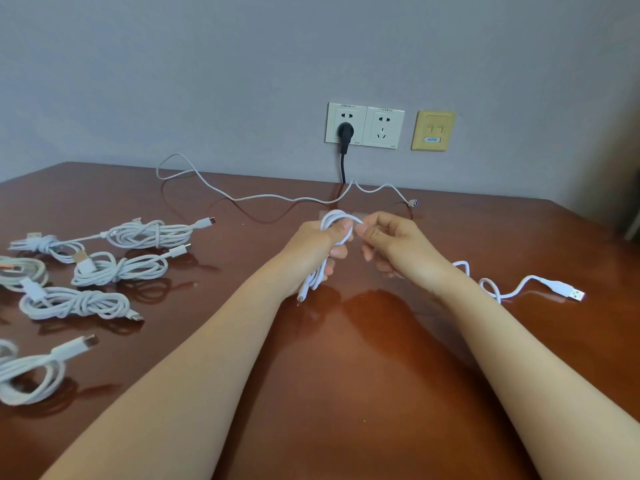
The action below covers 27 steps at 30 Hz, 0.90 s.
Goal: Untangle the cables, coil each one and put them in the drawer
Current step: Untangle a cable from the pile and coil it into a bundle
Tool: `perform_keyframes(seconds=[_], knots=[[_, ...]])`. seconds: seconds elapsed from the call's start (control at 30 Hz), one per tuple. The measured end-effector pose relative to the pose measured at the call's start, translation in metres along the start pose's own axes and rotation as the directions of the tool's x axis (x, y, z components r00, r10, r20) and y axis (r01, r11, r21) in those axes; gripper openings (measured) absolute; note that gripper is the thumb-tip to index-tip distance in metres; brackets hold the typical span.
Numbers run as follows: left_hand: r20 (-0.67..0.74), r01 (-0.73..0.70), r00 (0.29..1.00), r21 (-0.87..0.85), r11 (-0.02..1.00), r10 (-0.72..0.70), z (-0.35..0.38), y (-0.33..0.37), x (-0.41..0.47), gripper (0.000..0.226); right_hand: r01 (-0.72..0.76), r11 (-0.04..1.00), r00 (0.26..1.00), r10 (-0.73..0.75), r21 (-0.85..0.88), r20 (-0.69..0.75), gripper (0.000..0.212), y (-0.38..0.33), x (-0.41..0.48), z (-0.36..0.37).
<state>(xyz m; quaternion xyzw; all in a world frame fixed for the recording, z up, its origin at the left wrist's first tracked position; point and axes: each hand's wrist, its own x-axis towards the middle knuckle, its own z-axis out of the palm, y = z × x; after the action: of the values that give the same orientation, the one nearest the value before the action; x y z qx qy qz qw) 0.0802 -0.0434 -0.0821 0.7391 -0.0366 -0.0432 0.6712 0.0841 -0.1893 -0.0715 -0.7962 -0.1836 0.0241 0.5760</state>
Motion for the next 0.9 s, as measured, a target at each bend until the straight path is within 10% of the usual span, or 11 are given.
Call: perform_keyframes(seconds=[0.1,0.2,0.5,0.9], knots=[[-0.074,0.0,0.997,-0.107,0.994,-0.008,0.0,0.001,0.001,0.03,0.053,0.94,0.998,-0.064,-0.336,-0.02,0.02,0.002,-0.003,0.001],[-0.147,0.006,0.989,-0.188,0.982,-0.034,-0.001,0.002,0.002,0.032,0.064,0.657,0.994,-0.112,-0.751,-0.014,0.028,0.008,-0.004,-0.002],[-0.302,-0.071,0.953,-0.159,0.985,0.02,-0.002,0.0,0.006,0.024,0.202,0.603,0.961,-0.274,-0.772,0.037,0.024,-0.002,-0.01,0.015],[-0.174,-0.092,0.977,0.191,0.977,0.125,0.005,-0.002,0.003,0.028,0.213,0.498,0.971,-0.204,-0.841,0.124,0.023,0.008,-0.01,0.019]])
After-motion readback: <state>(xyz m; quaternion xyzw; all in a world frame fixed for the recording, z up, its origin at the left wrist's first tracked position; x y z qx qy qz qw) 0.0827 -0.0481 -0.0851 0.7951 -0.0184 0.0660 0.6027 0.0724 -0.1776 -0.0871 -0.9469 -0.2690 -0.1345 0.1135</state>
